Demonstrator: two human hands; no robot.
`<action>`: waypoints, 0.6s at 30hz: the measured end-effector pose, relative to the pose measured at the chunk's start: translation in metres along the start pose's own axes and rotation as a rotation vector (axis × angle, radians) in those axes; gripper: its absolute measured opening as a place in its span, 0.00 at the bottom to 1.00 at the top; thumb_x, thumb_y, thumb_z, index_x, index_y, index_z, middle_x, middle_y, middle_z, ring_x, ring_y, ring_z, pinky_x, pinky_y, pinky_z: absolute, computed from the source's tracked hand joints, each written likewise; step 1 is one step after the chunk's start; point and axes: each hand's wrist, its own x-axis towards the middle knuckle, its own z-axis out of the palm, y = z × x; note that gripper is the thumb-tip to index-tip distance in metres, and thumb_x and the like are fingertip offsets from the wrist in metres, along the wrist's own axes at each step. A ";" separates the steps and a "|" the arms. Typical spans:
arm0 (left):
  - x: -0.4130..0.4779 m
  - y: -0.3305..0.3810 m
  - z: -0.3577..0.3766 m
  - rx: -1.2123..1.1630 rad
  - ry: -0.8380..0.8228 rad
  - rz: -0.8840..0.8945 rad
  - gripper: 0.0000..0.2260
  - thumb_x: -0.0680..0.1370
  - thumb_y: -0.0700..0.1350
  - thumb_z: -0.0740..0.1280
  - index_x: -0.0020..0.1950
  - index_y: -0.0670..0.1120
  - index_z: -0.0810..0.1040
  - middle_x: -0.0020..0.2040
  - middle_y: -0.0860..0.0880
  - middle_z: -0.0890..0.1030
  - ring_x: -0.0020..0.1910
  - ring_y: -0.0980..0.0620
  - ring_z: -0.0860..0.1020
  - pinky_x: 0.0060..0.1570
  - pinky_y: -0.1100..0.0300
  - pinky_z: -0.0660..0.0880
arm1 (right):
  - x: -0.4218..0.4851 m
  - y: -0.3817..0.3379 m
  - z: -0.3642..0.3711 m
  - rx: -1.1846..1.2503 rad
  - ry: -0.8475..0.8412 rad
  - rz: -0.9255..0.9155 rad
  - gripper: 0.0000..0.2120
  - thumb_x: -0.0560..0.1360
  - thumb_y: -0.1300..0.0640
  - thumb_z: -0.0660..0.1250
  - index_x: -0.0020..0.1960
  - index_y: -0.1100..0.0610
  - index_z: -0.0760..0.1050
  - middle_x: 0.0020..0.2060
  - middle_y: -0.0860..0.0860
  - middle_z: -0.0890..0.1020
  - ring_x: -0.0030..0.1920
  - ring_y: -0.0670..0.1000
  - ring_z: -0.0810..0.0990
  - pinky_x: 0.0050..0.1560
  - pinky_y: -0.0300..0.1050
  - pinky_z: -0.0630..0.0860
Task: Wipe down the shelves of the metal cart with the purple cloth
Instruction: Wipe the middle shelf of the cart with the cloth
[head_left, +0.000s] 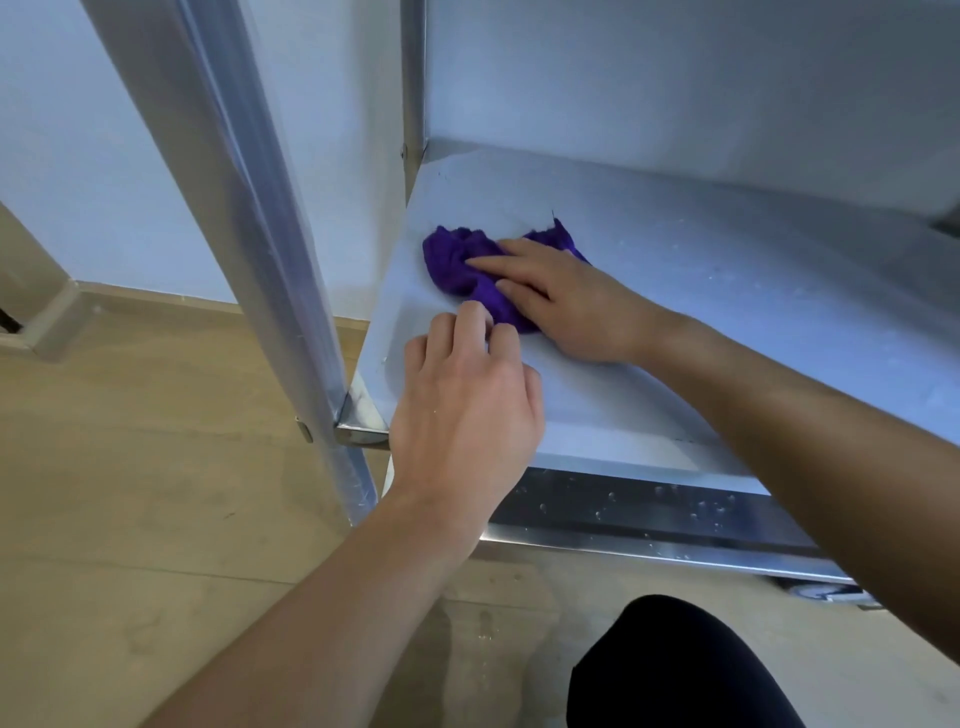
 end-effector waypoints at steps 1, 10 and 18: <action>-0.001 0.002 0.000 0.006 0.005 0.002 0.15 0.76 0.44 0.54 0.46 0.41 0.79 0.47 0.44 0.75 0.45 0.44 0.73 0.46 0.50 0.71 | -0.006 -0.002 -0.001 0.008 -0.004 -0.008 0.18 0.83 0.55 0.53 0.71 0.51 0.69 0.53 0.40 0.71 0.52 0.41 0.68 0.59 0.44 0.67; -0.004 0.007 0.003 0.039 0.021 0.001 0.13 0.76 0.42 0.56 0.47 0.40 0.79 0.46 0.44 0.75 0.44 0.43 0.73 0.44 0.49 0.72 | 0.053 0.025 -0.003 -0.028 0.063 0.113 0.18 0.83 0.52 0.52 0.71 0.47 0.68 0.74 0.52 0.64 0.73 0.51 0.63 0.71 0.42 0.58; -0.002 0.004 0.006 0.000 0.074 0.017 0.14 0.76 0.42 0.54 0.45 0.40 0.78 0.44 0.44 0.75 0.42 0.43 0.73 0.44 0.50 0.71 | 0.134 0.050 -0.003 0.020 0.214 0.267 0.16 0.82 0.50 0.52 0.63 0.44 0.76 0.57 0.46 0.79 0.55 0.49 0.77 0.50 0.44 0.71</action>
